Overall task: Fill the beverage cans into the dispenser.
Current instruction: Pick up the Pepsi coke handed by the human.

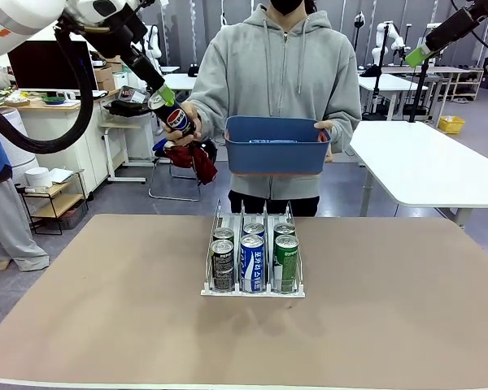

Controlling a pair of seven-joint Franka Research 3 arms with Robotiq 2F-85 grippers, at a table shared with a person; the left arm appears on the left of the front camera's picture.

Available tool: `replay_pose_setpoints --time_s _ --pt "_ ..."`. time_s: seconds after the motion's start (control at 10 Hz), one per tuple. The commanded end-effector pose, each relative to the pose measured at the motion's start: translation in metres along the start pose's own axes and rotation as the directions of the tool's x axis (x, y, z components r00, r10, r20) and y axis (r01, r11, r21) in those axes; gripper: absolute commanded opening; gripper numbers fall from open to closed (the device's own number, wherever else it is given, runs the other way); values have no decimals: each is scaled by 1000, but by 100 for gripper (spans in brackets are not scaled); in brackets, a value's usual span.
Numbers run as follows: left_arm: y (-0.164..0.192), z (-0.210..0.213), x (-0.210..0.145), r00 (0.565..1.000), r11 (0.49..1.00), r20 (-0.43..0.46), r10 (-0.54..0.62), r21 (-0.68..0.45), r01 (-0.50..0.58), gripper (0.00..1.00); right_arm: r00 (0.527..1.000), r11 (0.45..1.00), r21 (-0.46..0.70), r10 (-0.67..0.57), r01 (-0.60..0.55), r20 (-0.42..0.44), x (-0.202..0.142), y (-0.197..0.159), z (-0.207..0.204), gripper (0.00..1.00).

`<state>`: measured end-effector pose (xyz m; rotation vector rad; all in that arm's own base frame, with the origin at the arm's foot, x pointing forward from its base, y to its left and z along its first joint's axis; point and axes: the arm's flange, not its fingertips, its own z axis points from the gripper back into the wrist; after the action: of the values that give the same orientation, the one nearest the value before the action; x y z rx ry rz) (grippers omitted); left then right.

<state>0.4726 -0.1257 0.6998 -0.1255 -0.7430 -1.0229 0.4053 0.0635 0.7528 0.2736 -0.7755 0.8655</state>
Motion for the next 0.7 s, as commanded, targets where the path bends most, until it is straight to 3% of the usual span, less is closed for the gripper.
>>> replay_pose_setpoints --time_s 0.0,0.6 --pt "7 -3 -5 1000 1000 -8 24 -3 -24 100 1000 1000 3 1 -1 -1 0 1 0 100" --pt "19 -27 -16 999 998 -3 45 -47 -45 100 1000 1000 3 1 -1 -1 0 1 0 100"
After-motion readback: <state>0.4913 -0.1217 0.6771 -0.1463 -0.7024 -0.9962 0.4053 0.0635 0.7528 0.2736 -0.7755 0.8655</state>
